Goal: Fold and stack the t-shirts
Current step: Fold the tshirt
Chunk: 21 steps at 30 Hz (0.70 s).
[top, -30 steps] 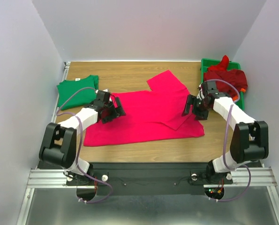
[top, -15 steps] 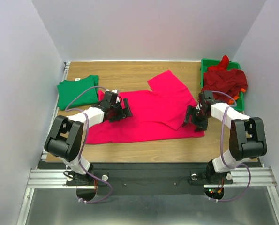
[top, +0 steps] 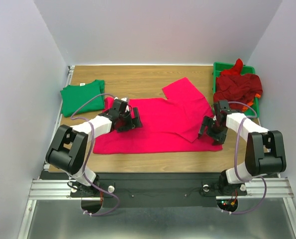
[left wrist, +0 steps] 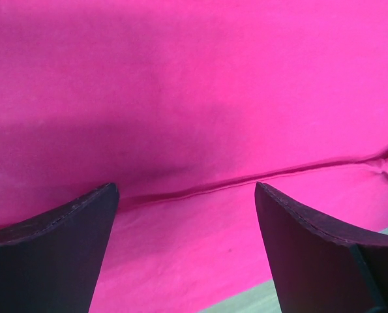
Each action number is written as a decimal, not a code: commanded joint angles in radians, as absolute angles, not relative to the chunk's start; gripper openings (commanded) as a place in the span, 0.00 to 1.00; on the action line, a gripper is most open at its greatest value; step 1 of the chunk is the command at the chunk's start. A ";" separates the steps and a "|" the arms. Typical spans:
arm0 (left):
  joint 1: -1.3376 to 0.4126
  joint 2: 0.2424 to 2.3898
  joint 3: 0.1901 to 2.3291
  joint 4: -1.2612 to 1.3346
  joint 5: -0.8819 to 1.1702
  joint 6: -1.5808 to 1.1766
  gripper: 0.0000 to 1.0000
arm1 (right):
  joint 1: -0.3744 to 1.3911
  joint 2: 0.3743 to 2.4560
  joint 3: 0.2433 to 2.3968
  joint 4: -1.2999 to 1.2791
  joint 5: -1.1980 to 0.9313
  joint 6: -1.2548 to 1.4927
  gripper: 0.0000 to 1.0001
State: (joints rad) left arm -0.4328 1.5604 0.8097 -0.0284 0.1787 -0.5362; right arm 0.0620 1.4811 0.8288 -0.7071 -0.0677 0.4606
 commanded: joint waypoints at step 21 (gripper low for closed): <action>-0.606 1.575 1.115 -0.256 0.041 -0.523 0.99 | 0.146 1.342 0.999 -0.801 -0.170 0.399 0.73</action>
State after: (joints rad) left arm -0.6086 1.6001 1.1465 -0.2604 0.0444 -0.5034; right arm 0.1001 1.3552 1.0615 -0.8062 -0.1394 0.3840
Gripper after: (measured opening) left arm 0.986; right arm 0.739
